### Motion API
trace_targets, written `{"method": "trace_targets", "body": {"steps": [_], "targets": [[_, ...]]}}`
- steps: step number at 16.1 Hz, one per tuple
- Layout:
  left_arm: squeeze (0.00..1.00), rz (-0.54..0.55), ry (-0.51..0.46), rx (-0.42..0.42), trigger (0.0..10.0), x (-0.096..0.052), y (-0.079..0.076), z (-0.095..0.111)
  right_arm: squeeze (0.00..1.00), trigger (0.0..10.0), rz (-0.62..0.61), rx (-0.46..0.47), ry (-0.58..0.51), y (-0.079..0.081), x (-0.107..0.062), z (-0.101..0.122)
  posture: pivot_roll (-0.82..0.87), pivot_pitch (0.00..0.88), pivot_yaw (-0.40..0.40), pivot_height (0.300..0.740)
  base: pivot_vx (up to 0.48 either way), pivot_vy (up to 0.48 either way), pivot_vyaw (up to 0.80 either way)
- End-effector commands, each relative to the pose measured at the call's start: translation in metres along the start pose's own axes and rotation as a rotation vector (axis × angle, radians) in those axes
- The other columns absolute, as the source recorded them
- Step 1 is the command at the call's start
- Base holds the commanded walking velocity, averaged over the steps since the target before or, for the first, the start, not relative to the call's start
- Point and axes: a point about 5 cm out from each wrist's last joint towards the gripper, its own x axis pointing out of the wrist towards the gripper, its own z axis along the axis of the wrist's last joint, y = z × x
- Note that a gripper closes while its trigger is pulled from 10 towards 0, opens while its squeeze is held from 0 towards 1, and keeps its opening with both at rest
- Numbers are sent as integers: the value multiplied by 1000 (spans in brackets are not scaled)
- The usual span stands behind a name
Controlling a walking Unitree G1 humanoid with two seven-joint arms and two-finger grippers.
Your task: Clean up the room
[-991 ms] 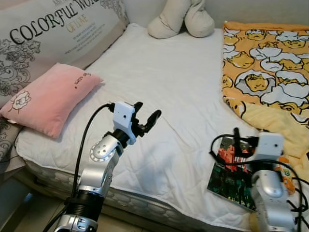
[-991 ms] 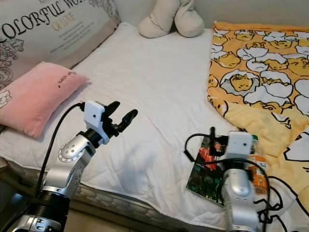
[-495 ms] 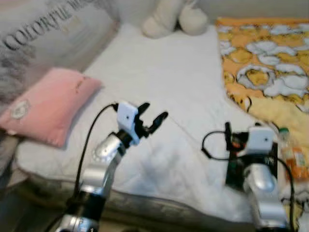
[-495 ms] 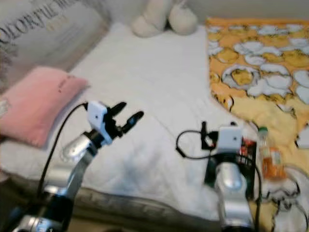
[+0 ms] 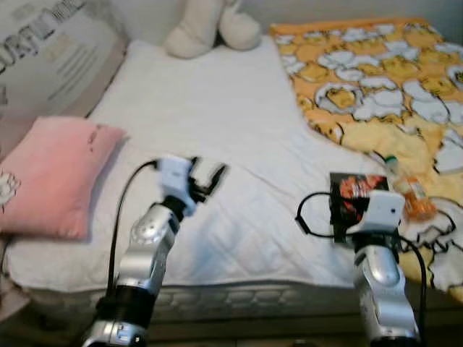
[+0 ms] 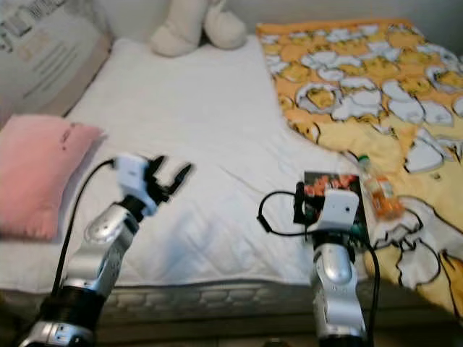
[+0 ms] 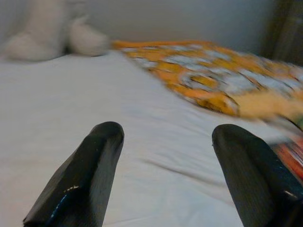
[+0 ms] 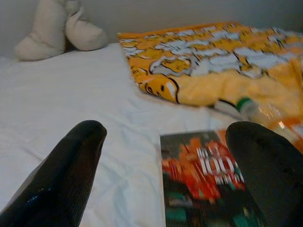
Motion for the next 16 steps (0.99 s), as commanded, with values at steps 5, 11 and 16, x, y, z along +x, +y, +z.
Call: {"method": "trace_targets", "body": {"steps": [5, 11, 16], "targets": [[0, 119, 28, 76, 10000, -21, 10, -13, 0, 10000, 12, 17, -18, -3, -11, -7, -133, 0, 90, 740, 0, 0, -562], [0, -48, -34, 121, 10000, -23, -7, -4, 0, 10000, 30, -11, -26, 2, -7, -7, -123, 0, 85, 740, 0, -127, -594], [0, -195, -90, 62, 10000, -24, -26, 2, 0, 10000, 13, -19, -40, 0, -4, -6, -144, 0, 105, 740, 0, -443, -598]]}}
